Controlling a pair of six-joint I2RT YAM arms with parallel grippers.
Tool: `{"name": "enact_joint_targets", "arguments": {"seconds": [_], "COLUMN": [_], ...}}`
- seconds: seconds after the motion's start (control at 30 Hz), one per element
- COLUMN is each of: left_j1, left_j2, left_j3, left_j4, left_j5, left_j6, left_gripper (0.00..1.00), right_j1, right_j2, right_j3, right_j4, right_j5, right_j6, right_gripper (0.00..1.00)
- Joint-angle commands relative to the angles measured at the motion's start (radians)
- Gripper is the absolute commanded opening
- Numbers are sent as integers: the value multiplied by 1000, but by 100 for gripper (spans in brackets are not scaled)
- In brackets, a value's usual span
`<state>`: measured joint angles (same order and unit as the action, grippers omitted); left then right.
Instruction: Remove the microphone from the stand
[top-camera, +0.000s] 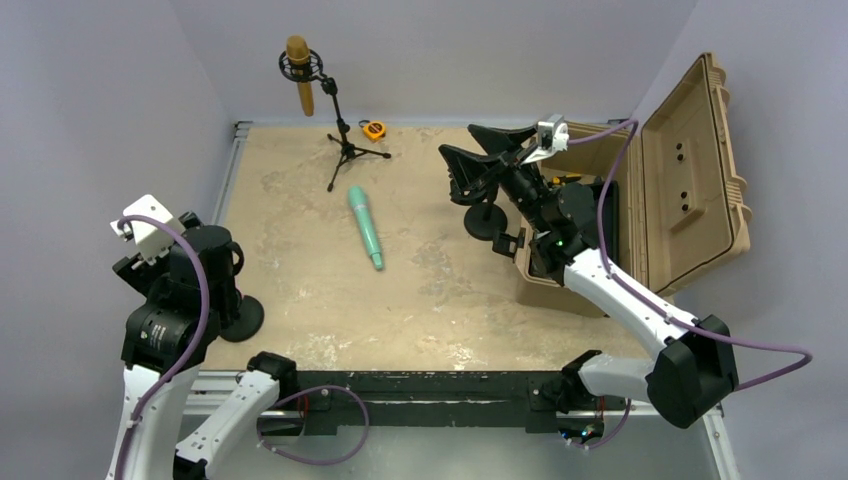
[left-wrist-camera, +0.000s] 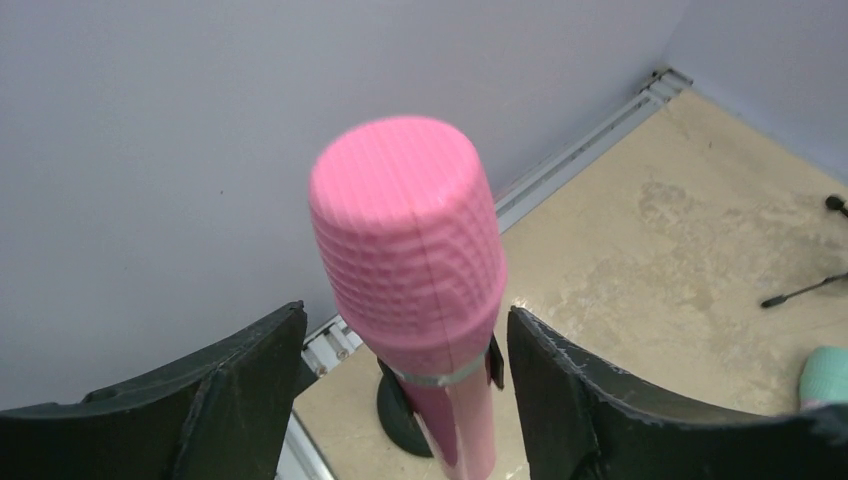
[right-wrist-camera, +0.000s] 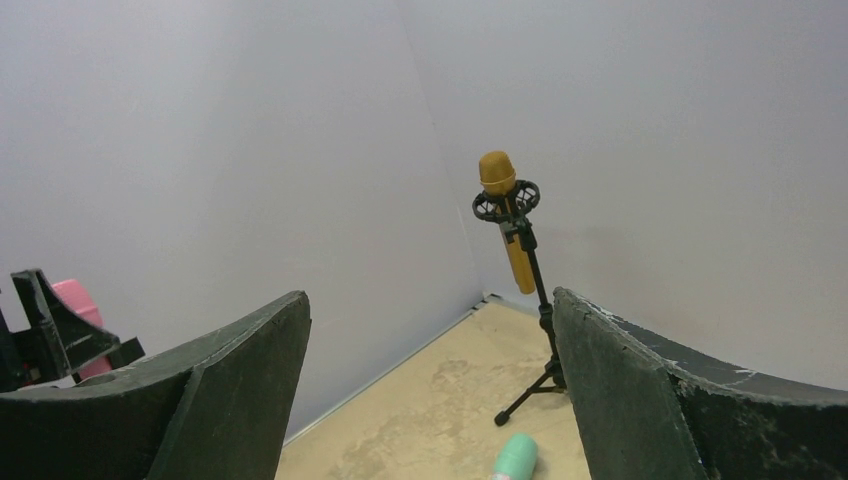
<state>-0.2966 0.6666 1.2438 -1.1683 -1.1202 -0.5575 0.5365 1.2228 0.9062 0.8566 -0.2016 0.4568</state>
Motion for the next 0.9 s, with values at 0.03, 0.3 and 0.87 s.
{"name": "enact_joint_targets", "arguments": {"seconds": [0.03, 0.3, 0.87], "left_j1": [7, 19, 30], "left_j2": [15, 34, 0], "left_j3": [-20, -48, 44], "left_j4": [214, 359, 280], "left_j5": [-71, -118, 331], "left_j6": [150, 235, 240], "left_gripper": [83, 84, 0], "right_j1": [6, 8, 20], "right_j2": [-16, -3, -13], "right_j3": [-20, -22, -26], "right_j4": [31, 33, 50], "right_j5": [-4, -12, -73], "right_j6": [11, 10, -37], "right_gripper": [89, 89, 89]}}
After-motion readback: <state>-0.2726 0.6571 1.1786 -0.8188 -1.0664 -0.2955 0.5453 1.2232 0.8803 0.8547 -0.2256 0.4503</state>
